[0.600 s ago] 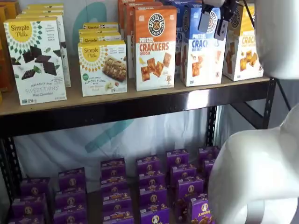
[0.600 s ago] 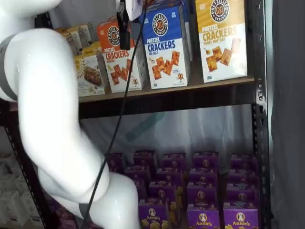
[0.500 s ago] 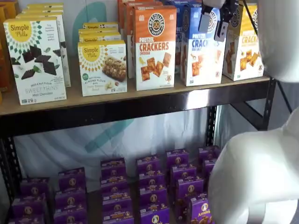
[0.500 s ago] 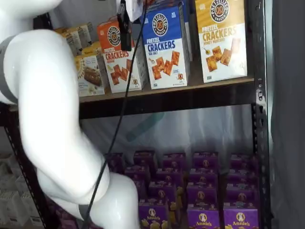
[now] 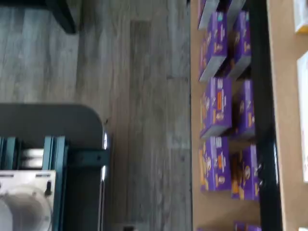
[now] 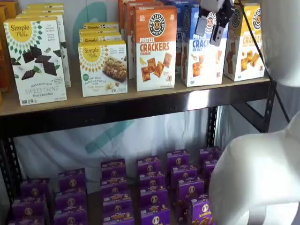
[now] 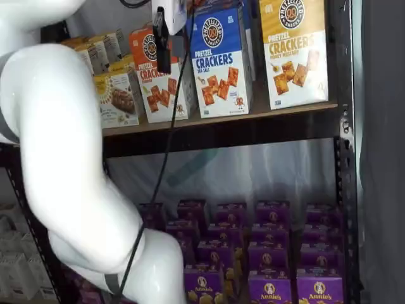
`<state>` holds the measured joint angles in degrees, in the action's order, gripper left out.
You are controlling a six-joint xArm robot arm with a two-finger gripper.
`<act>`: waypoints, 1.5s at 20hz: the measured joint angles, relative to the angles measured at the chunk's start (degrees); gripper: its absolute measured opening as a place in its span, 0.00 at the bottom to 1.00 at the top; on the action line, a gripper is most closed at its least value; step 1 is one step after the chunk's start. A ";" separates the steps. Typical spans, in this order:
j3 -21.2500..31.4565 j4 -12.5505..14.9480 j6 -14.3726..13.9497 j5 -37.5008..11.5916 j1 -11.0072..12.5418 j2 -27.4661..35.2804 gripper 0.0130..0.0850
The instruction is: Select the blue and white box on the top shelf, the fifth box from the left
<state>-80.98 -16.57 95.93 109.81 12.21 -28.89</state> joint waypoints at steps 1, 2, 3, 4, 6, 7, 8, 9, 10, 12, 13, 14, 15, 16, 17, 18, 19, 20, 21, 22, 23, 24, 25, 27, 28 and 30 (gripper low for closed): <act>-0.18 -1.79 0.14 -0.15 0.91 0.01 1.00; -0.35 -3.44 0.24 -0.34 1.75 -0.01 1.00; -0.47 -5.30 0.33 -0.73 2.70 -0.12 1.00; -0.65 -7.12 0.37 -1.21 3.63 -0.25 1.00; -0.61 -9.73 0.37 -2.78 4.92 -0.75 1.00; -0.48 -10.61 0.35 -3.83 5.34 -1.09 1.00; -0.08 -11.49 0.33 -5.43 5.73 -1.63 1.00; 0.13 -12.01 0.32 -6.47 5.97 -1.95 1.00; 0.29 -12.55 0.32 -7.48 6.24 -2.21 1.00; 0.48 -13.63 0.35 -9.14 6.82 -2.56 1.00; 0.84 -14.09 0.41 -10.28 7.06 -2.89 1.00; 1.22 -14.46 0.49 -11.62 7.23 -3.23 1.00; 1.56 -14.58 0.60 -12.83 7.30 -3.50 1.00; 1.78 -14.58 0.73 -13.86 7.33 -3.65 1.00; 2.19 -14.56 0.93 -15.36 7.35 -3.88 1.00; 2.55 -14.49 1.15 -16.72 7.36 -4.03 1.00; 2.88 -14.42 1.36 -17.96 7.36 -4.13 1.00; 3.26 -14.39 1.67 -19.56 7.37 -4.15 1.00; 3.29 -14.39 1.91 -20.41 7.42 -3.89 1.00; 3.27 -14.34 2.15 -21.31 7.43 -3.53 1.00; 2.95 -14.16 2.36 -21.70 7.43 -2.99 1.00; 2.57 -13.85 2.58 -22.09 7.36 -2.38 1.00; 2.14 -13.56 2.78 -22.24 7.31 -1.77 1.00; 1.22 -13.06 3.24 -22.53 7.29 -0.38 1.00; 0.79 -12.90 3.47 -22.68 7.32 0.32 1.00; -0.31 -12.51 3.94 -22.75 7.44 1.84 1.00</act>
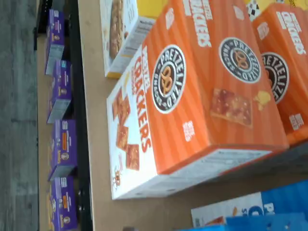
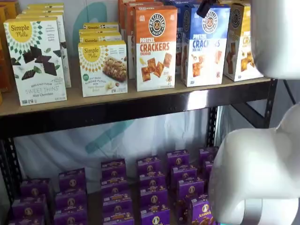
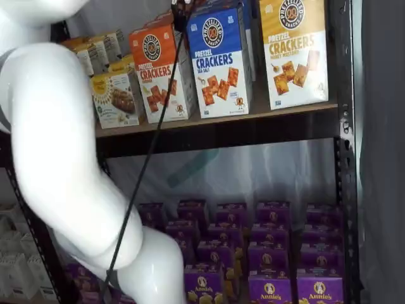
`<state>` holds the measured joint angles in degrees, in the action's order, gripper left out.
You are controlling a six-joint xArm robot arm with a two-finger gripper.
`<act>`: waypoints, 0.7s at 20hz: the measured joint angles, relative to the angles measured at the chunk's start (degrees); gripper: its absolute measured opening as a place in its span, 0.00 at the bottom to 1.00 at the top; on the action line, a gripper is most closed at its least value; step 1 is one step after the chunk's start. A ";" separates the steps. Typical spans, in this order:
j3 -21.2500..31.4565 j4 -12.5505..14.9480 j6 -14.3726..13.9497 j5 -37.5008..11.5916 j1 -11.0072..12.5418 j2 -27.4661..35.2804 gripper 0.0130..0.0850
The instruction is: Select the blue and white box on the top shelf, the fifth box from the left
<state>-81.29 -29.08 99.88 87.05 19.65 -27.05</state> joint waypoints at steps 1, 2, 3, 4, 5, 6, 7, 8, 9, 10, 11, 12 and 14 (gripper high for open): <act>-0.55 0.24 0.25 -0.06 0.04 0.79 1.00; -1.13 0.53 0.47 -0.03 0.06 1.56 1.00; -1.58 0.88 0.70 -0.19 0.04 2.24 1.00; -1.83 1.24 0.96 -0.70 -0.05 2.84 1.00; -1.98 1.50 1.14 -1.19 -0.14 3.25 1.00; -2.09 1.65 1.27 -1.51 -0.19 3.56 1.00; -2.29 1.76 1.40 -1.81 -0.22 3.96 1.00; -2.52 1.93 1.55 -2.21 -0.28 4.48 1.00; -2.91 2.33 1.66 -2.38 -0.41 5.04 1.00; -3.38 2.78 1.71 -2.25 -0.55 5.55 1.00; -3.95 3.29 1.75 -2.04 -0.71 6.18 1.00; -4.15 3.59 1.76 -1.96 -0.81 6.42 1.00; -4.89 4.64 1.76 -1.47 -1.18 7.13 1.00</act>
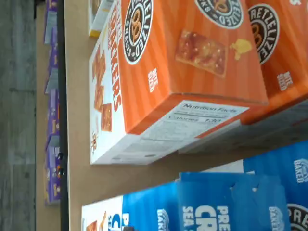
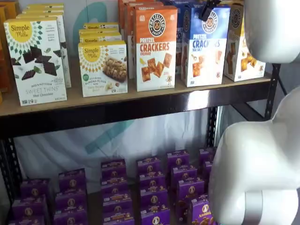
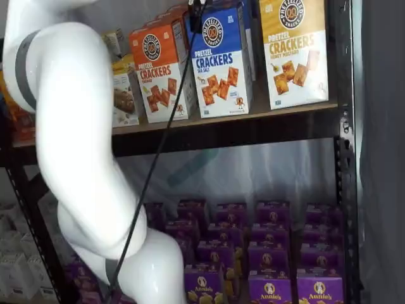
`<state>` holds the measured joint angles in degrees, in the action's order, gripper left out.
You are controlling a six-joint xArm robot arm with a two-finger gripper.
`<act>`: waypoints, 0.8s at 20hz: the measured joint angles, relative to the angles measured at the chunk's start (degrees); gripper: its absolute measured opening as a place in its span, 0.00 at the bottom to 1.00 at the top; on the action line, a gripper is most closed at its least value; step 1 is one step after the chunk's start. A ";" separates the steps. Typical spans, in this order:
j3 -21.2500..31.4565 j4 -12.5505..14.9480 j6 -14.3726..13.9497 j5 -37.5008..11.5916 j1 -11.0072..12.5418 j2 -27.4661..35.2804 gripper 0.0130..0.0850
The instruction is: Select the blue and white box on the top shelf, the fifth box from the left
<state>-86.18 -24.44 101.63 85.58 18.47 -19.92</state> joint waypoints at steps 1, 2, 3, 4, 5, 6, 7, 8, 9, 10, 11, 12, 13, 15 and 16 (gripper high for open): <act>-0.53 0.61 -0.03 0.47 -0.20 0.50 1.00; -1.02 1.04 -0.09 0.97 -0.35 0.95 1.00; -1.84 1.55 -0.18 1.88 -0.50 1.62 1.00; -2.58 1.96 -0.27 2.64 -0.62 2.21 1.00; -3.37 2.23 -0.36 3.48 -0.70 2.86 1.00; -3.93 2.34 -0.42 4.03 -0.71 3.28 1.00; -4.36 2.39 -0.48 4.45 -0.72 3.62 1.00; -4.74 2.35 -0.53 4.78 -0.71 3.89 1.00; -5.24 2.29 -0.61 5.13 -0.69 4.25 1.00; -5.60 2.25 -0.66 5.33 -0.67 4.48 1.00; -6.06 2.24 -0.74 5.60 -0.67 4.78 1.00; -6.65 2.41 -0.82 5.95 -0.73 5.15 1.00; -7.24 2.71 -0.89 6.34 -0.83 5.52 1.00; -8.07 3.22 -0.95 6.77 -0.98 6.05 1.00; -8.41 3.56 -0.97 6.82 -1.11 6.29 1.00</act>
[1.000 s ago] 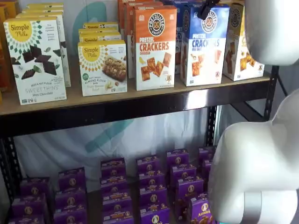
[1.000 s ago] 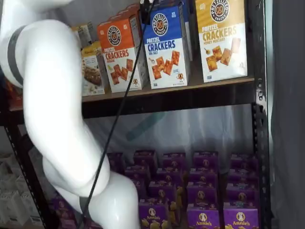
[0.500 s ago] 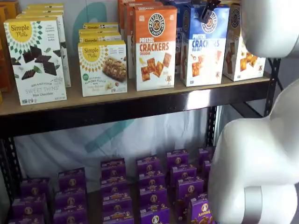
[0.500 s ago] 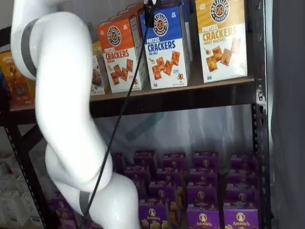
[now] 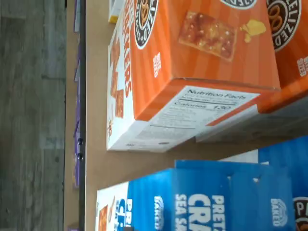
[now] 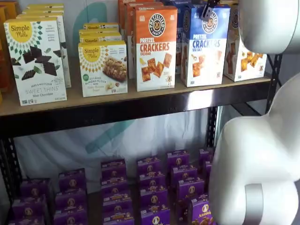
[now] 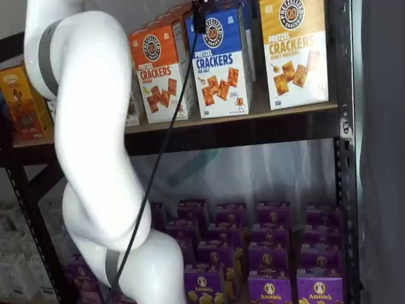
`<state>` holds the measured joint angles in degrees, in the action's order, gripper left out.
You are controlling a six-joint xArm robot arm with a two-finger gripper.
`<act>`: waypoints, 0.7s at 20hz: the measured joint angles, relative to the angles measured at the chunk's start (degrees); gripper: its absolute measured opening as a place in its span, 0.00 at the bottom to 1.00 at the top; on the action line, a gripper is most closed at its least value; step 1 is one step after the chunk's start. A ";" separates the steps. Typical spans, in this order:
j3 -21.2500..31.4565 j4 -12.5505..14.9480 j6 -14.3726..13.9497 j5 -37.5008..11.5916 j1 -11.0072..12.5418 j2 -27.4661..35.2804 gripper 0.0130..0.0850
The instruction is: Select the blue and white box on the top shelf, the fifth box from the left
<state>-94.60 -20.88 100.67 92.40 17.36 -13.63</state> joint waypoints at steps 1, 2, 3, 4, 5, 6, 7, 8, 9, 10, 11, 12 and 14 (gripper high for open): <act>-0.54 0.49 -0.03 0.26 -0.17 0.38 1.00; -0.94 0.87 -0.06 0.51 -0.30 0.66 1.00; -1.44 1.34 -0.10 0.92 -0.45 1.01 1.00; -1.92 1.89 -0.13 1.30 -0.64 1.38 1.00; -2.41 2.39 -0.16 1.75 -0.82 1.75 1.00; -2.80 2.93 -0.19 2.12 -1.01 2.05 1.00; -3.11 3.61 -0.21 2.40 -1.27 2.33 1.00; -3.23 4.24 -0.22 2.49 -1.52 2.53 1.00; -3.47 4.71 -0.25 2.75 -1.71 2.76 1.00; -3.86 5.24 -0.30 3.23 -1.91 3.08 1.00; -4.44 5.82 -0.37 3.98 -2.13 3.52 1.00; -4.81 6.39 -0.43 4.54 -2.37 3.83 1.00; -5.49 7.62 -0.58 5.67 -2.88 4.32 1.00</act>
<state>-100.08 -13.26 100.09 98.07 14.48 -9.31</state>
